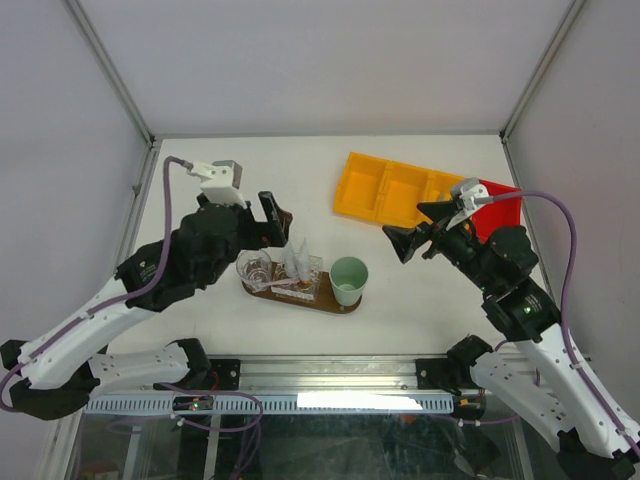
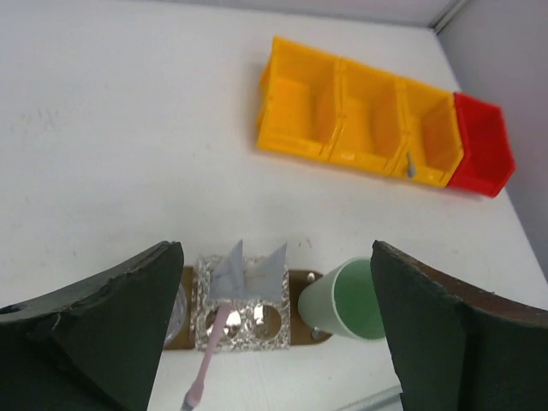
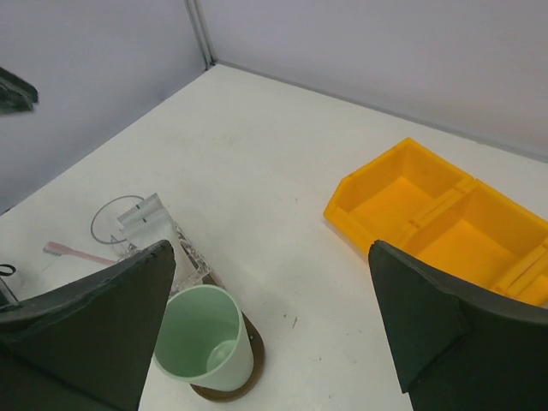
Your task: Prepare toiletry sets of a toothbrush and toothpaste on the tray
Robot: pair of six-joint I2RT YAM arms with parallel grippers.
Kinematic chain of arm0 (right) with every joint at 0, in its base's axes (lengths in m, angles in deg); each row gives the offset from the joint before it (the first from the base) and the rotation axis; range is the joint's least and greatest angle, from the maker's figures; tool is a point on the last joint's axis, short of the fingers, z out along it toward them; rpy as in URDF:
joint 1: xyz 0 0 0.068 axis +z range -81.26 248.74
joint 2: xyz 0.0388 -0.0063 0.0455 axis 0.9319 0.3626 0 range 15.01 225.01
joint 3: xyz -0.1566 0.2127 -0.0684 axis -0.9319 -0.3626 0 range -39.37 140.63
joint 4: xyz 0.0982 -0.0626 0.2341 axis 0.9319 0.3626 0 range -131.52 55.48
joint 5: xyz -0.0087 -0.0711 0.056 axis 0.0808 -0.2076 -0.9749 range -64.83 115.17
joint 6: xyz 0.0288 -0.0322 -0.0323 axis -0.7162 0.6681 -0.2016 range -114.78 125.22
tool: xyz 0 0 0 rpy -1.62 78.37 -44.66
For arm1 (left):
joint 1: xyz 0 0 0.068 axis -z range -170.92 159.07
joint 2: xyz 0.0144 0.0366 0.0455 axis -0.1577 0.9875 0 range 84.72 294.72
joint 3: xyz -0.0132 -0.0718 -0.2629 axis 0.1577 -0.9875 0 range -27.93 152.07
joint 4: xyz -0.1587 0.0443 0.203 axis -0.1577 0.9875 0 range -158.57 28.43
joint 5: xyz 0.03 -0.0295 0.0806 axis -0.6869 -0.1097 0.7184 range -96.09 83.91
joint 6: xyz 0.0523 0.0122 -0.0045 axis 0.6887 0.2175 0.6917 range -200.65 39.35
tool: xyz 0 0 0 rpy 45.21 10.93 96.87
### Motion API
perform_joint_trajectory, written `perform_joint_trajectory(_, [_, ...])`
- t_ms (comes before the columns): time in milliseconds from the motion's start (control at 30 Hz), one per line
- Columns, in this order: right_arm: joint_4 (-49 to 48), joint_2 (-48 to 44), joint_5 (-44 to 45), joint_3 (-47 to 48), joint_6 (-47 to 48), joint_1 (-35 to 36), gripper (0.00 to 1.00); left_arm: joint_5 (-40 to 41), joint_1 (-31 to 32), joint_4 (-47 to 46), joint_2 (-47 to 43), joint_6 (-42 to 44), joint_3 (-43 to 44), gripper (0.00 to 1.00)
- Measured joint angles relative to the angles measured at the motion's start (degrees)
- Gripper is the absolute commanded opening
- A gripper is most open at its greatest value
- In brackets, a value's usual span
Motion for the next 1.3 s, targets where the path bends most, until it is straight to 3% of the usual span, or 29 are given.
perform_joint_trajectory(267, [5.81, -0.76, 4.72, 1.14, 1.05, 0.00, 1.00, 5.07, -0.31, -16.39, -8.46, 12.11, -1.92, 0.99])
perform_joint_trajectory(700, [9.88, 1.42, 20.76, 1.18, 0.76, 0.00, 1.00, 13.57, -1.57, -47.63, -7.89, 36.20, -8.26, 0.99])
perform_joint_trajectory(1067, [5.31, 13.16, 27.19, 1.18, -1.44, -0.55, 1.00, 13.70, -1.81, -52.46, -4.28, 43.15, -8.81, 0.99])
perform_joint_trajectory(1300, [2.75, 22.64, 26.16, 2.27, -4.28, -7.23, 0.98, 13.55, -1.81, -50.31, -4.55, 43.87, -8.85, 0.99])
